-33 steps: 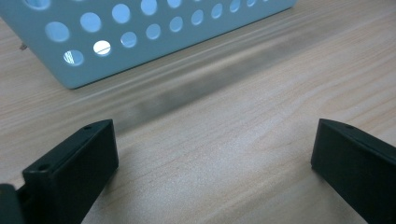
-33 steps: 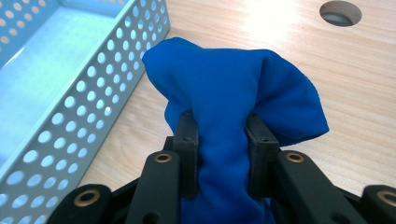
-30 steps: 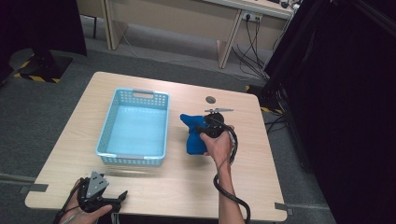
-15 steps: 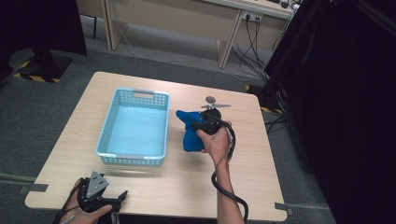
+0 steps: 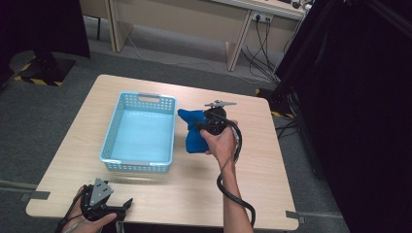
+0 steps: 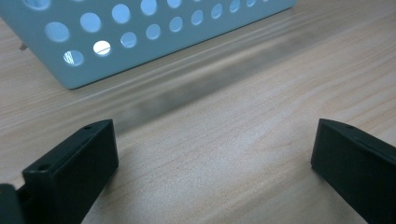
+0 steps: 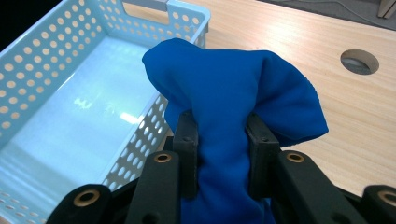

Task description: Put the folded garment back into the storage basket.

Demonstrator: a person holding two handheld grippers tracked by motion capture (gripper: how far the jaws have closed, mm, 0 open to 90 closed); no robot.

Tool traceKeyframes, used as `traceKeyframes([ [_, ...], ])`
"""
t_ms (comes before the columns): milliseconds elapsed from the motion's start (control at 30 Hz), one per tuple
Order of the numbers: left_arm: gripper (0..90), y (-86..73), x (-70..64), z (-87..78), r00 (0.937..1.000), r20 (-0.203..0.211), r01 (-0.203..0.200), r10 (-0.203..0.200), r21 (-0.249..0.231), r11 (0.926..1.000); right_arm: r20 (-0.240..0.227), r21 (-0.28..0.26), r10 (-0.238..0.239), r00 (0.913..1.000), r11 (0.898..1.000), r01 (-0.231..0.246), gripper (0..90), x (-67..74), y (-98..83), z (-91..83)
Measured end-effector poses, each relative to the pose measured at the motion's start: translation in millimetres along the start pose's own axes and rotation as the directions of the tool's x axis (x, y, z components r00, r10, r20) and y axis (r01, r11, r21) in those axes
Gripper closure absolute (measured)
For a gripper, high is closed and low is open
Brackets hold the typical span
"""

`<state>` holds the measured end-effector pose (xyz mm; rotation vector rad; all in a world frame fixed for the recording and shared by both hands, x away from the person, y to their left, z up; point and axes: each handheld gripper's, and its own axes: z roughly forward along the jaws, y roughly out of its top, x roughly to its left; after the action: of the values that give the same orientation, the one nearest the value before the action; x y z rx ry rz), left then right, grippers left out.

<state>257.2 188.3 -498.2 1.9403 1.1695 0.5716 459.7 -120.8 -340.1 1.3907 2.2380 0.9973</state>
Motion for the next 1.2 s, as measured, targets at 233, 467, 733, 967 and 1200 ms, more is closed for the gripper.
traceKeyframes([
  [233,0.0,-0.1,0.0,0.0,1.0,0.0,0.0,0.0,-0.001,1.0,-0.008,-0.007,-0.008,0.9999,1.0,0.008,71.1,6.3,6.7,-1.8],
  [467,0.0,-0.1,0.0,0.0,1.0,0.0,0.0,0.0,-0.001,1.0,-0.016,-0.015,-0.012,0.9998,1.0,0.012,71.1,12.1,13.2,-1.9],
  [733,0.0,-0.1,0.1,-0.2,1.0,0.001,-0.001,0.001,0.001,1.0,-0.025,-0.024,-0.025,0.9994,0.999,0.024,71.1,20.1,20.8,-1.4],
  [967,0.0,-0.1,0.0,-0.3,1.0,0.001,-0.001,0.001,0.001,1.0,-0.028,-0.025,-0.03,0.9992,0.999,0.03,71.1,22.8,24.5,-2.3],
  [1200,0.0,-0.1,0.1,-0.3,1.0,0.002,-0.002,0.002,0.001,1.0,-0.034,-0.026,-0.037,0.9987,0.999,0.037,71.1,29.0,29.4,-1.8],
])
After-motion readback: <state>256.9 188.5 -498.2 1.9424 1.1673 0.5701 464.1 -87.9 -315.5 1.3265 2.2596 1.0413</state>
